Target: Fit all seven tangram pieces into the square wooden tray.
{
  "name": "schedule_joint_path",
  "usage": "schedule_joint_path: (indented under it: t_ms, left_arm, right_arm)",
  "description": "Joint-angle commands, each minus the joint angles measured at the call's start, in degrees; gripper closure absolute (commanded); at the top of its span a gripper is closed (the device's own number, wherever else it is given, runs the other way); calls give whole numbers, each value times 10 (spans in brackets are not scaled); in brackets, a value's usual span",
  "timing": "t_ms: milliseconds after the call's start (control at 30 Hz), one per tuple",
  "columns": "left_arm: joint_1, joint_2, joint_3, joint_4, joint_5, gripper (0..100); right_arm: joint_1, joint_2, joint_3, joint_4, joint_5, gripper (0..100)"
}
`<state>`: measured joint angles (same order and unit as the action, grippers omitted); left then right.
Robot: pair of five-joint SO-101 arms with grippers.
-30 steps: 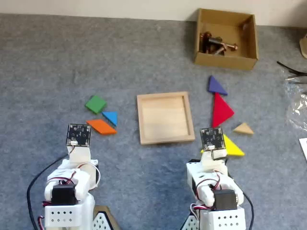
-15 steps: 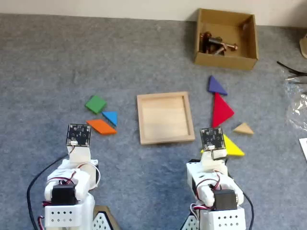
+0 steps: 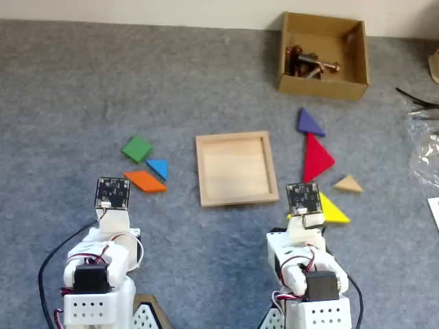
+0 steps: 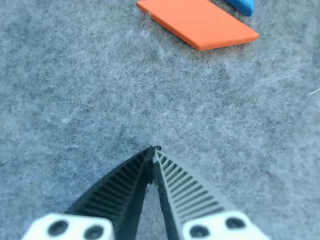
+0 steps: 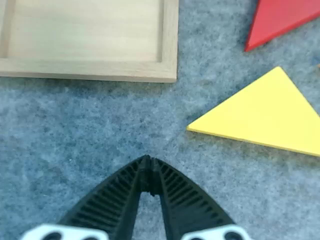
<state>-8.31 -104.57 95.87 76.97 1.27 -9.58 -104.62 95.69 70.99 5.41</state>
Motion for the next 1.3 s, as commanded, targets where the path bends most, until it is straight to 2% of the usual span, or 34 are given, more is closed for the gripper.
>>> schedule_joint_path:
  t_ms: [0, 267, 500, 567, 633, 700, 833, 1033, 1133, 1267]
  left_arm:
    - [-7, -3, 13, 4, -4, 993]
    - [-7, -3, 13, 4, -4, 993]
    - [-7, -3, 13, 4, -4, 993]
    - [-7, -3, 13, 4, -4, 993]
    - [-7, -3, 13, 4, -4, 993]
    - [-7, -3, 13, 4, -4, 993]
    - [-7, -3, 13, 4, -4, 993]
    - [-7, -3, 13, 4, -4, 993]
    - [-7, -3, 13, 4, -4, 993]
    - [-7, -3, 13, 4, -4, 993]
  right_arm:
    - [-2, -6, 73, -6, -5, 993]
    - [129, -7, 73, -20, -2, 993]
    - [175, -7, 73, -77, 2, 992]
    - [189, -7, 73, -87, 48, 992]
    - [223, -7, 73, -102, 125, 992]
    - [263, -7, 73, -121, 169, 992]
    - [316, -7, 73, -149, 159, 992]
    - [393, -3, 7, -146, 204, 988]
    - [410, -2, -53, -99, 210, 927]
    - [414, -2, -129, -31, 256, 833]
